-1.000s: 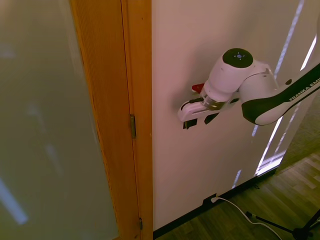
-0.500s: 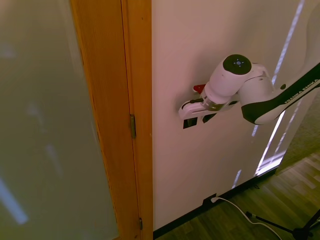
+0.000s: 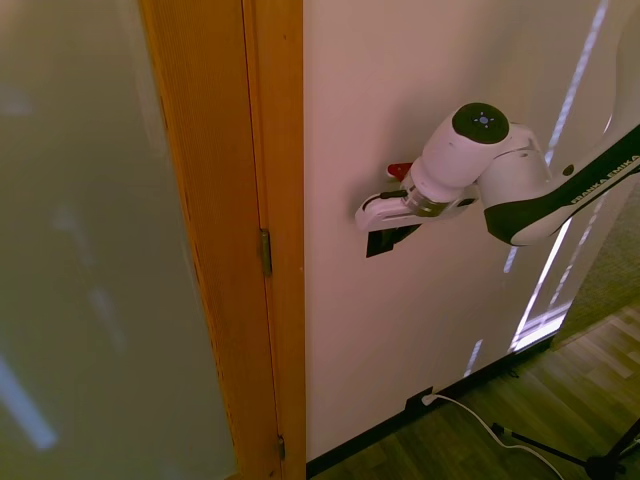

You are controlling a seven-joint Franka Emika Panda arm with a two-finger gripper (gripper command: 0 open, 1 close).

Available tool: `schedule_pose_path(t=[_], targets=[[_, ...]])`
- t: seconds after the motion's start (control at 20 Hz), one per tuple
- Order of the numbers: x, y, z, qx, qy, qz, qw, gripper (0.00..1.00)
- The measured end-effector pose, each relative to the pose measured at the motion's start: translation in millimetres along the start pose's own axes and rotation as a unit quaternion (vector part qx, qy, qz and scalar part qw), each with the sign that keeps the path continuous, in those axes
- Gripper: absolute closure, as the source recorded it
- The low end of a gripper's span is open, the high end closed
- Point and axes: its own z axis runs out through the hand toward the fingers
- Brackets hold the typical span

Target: Turn on the light

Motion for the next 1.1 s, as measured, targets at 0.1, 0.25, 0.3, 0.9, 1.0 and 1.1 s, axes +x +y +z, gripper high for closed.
schedule_pose_path(t=[0.1, 0.25, 0.3, 0.9, 1.0, 1.1], targets=[[-0.6, -1.3, -1.0, 0.004, -0.002, 0.000, 1.0000, 1.00], [-1.6, -3.4, -2.5, 0.009, -0.006, 0.001, 0.9999, 1.00], [-1.6, -3.6, -2.6, 0.009, -0.006, 0.002, 0.9999, 1.00], [19.2, -1.0, -44.2, 0.046, 0.013, 0.024, 0.9986, 0.00], [23.3, 5.4, -50.2, 0.046, 0.014, 0.022, 0.9986, 0.00], [18.1, 12.3, -51.4, 0.047, 0.012, 0.014, 0.9987, 0.00]])
